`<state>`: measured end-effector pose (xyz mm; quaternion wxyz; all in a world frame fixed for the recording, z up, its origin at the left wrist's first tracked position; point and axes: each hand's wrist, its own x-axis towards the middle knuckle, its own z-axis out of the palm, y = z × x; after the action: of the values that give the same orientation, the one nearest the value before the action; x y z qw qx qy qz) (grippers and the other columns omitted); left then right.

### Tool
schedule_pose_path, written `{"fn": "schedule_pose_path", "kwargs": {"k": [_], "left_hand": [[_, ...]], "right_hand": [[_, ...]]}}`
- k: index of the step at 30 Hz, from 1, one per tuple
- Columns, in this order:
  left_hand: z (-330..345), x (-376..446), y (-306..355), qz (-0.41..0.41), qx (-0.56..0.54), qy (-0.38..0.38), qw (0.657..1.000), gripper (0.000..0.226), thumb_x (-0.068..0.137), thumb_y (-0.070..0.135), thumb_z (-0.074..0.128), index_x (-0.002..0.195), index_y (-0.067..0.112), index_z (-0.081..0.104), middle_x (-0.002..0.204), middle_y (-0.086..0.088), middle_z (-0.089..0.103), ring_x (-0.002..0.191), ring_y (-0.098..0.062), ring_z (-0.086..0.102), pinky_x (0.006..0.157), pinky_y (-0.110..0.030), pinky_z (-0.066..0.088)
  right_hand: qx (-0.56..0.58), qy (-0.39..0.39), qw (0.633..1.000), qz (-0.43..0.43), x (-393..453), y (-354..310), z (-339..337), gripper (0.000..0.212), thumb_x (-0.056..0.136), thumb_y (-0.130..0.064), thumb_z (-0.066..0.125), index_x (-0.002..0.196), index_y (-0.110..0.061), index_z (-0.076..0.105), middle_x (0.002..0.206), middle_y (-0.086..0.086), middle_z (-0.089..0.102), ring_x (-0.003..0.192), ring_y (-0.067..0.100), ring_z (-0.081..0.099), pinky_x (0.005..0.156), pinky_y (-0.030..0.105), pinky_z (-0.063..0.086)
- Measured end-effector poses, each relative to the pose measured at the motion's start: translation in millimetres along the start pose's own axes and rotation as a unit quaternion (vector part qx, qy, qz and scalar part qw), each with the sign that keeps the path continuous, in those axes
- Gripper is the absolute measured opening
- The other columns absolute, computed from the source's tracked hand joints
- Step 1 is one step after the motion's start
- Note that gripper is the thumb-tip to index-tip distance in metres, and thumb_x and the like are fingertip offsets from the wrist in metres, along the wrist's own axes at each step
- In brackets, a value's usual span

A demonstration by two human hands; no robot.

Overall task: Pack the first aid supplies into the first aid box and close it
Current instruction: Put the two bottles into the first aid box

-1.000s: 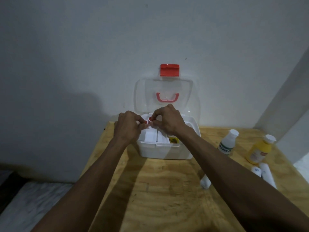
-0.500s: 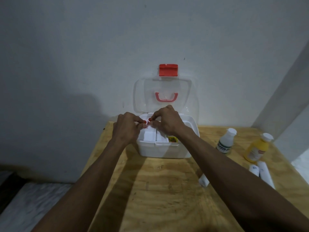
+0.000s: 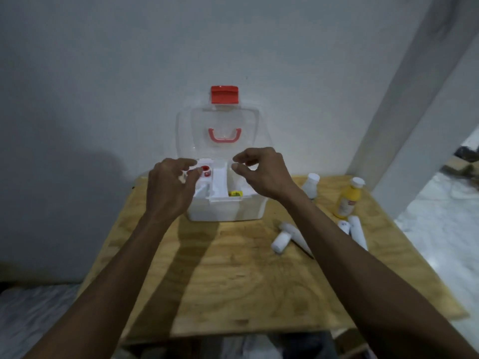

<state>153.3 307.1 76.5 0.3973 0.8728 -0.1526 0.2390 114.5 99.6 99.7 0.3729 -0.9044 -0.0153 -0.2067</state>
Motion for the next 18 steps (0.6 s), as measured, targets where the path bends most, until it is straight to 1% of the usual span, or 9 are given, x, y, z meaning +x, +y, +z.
{"fn": "schedule_pose_path", "kwargs": {"k": [2, 3, 5, 7, 11, 13, 15, 17, 18], "left_hand": [[-0.4, -17.9, 18.2, 0.010, -0.033, 0.009, 0.999, 0.022, 0.085, 0.030, 0.071, 0.102, 0.017, 0.076, 0.098, -0.004, 0.075, 0.081, -0.015, 0.065, 0.079, -0.025, 0.046], [1.0, -26.3, 26.2, 0.013, -0.049, 0.010, 0.999, 0.021, 0.085, 0.029, 0.071, 0.102, 0.017, 0.077, 0.097, -0.002, 0.075, 0.078, -0.013, 0.065, 0.078, -0.025, 0.046], [7.1, -42.1, 40.2, 0.013, -0.085, 0.002, 0.996, 0.021, 0.084, 0.027, 0.072, 0.103, 0.018, 0.076, 0.096, 0.003, 0.074, 0.075, -0.012, 0.064, 0.077, -0.028, 0.052], [16.9, -55.9, 52.8, 0.013, -0.115, -0.014, 0.993, 0.022, 0.084, 0.027, 0.072, 0.104, 0.018, 0.075, 0.095, 0.007, 0.072, 0.078, -0.012, 0.064, 0.074, -0.036, 0.056], [44.1, -78.1, 83.7, 0.040, -0.142, -0.036, 0.988, 0.024, 0.086, 0.027, 0.071, 0.109, 0.019, 0.072, 0.102, -0.001, 0.073, 0.091, -0.016, 0.065, 0.079, -0.044, 0.056], [60.8, -85.7, 102.9, 0.058, -0.155, -0.040, 0.985, 0.026, 0.087, 0.021, 0.070, 0.113, 0.018, 0.070, 0.104, -0.004, 0.071, 0.094, -0.019, 0.064, 0.080, -0.043, 0.056], [80.2, -89.7, 120.0, 0.071, -0.162, -0.053, 0.983, 0.028, 0.088, 0.020, 0.068, 0.116, 0.018, 0.069, 0.104, -0.003, 0.070, 0.095, -0.018, 0.062, 0.080, -0.040, 0.054], [101.7, -90.0, 132.4, 0.072, -0.164, -0.073, 0.981, 0.031, 0.089, 0.024, 0.067, 0.120, 0.020, 0.067, 0.103, -0.002, 0.068, 0.095, -0.015, 0.061, 0.080, -0.038, 0.053], [112.6, -89.1, 137.2, 0.069, -0.163, -0.081, 0.981, 0.034, 0.090, 0.026, 0.066, 0.123, 0.021, 0.065, 0.104, -0.002, 0.067, 0.096, -0.015, 0.061, 0.081, -0.038, 0.053]], "right_hand": [[0.035, 0.039, 0.998, 0.022, -23.5, 8.1, -22.7, 0.019, 0.085, -0.028, 0.073, 0.099, -0.017, 0.077, 0.093, -0.005, 0.076, 0.086, 0.005, 0.068, 0.075, 0.014, 0.051], [0.041, 0.057, 0.997, 0.031, -35.3, 13.3, -33.7, 0.017, 0.084, -0.027, 0.074, 0.097, -0.017, 0.077, 0.089, -0.007, 0.076, 0.083, 0.003, 0.069, 0.073, 0.012, 0.051], [0.037, 0.087, 0.995, 0.043, -59.4, 25.1, -54.3, 0.015, 0.084, -0.026, 0.074, 0.096, -0.017, 0.077, 0.087, -0.008, 0.076, 0.081, 0.002, 0.069, 0.074, 0.015, 0.053], [0.042, 0.106, 0.992, 0.060, -82.2, 36.8, -72.2, 0.015, 0.085, -0.024, 0.073, 0.097, -0.016, 0.077, 0.088, -0.007, 0.076, 0.083, 0.002, 0.070, 0.075, 0.020, 0.055], [0.012, 0.162, 0.983, 0.085, -117.7, 60.9, -99.8, 0.013, 0.087, -0.024, 0.071, 0.098, -0.019, 0.076, 0.088, -0.012, 0.074, 0.083, -0.003, 0.068, 0.075, 0.013, 0.051], [-0.003, 0.203, 0.974, 0.100, -128.4, 73.8, -110.0, 0.013, 0.086, -0.023, 0.071, 0.097, -0.018, 0.076, 0.087, -0.011, 0.074, 0.082, -0.003, 0.067, 0.076, 0.012, 0.051], [-0.004, 0.247, 0.962, 0.113, -133.7, 86.9, -117.2, 0.015, 0.086, -0.020, 0.071, 0.099, -0.016, 0.076, 0.084, -0.011, 0.072, 0.079, -0.005, 0.066, 0.076, 0.011, 0.050], [0.002, 0.280, 0.952, 0.126, -134.5, 100.4, -121.9, 0.018, 0.086, -0.017, 0.070, 0.103, -0.016, 0.074, 0.081, -0.010, 0.069, 0.075, -0.007, 0.063, 0.071, 0.002, 0.043], [0.002, 0.289, 0.948, 0.133, -133.1, 107.2, -123.4, 0.020, 0.086, -0.018, 0.070, 0.106, -0.017, 0.072, 0.082, -0.009, 0.069, 0.074, -0.005, 0.063, 0.068, 0.000, 0.039]]}}
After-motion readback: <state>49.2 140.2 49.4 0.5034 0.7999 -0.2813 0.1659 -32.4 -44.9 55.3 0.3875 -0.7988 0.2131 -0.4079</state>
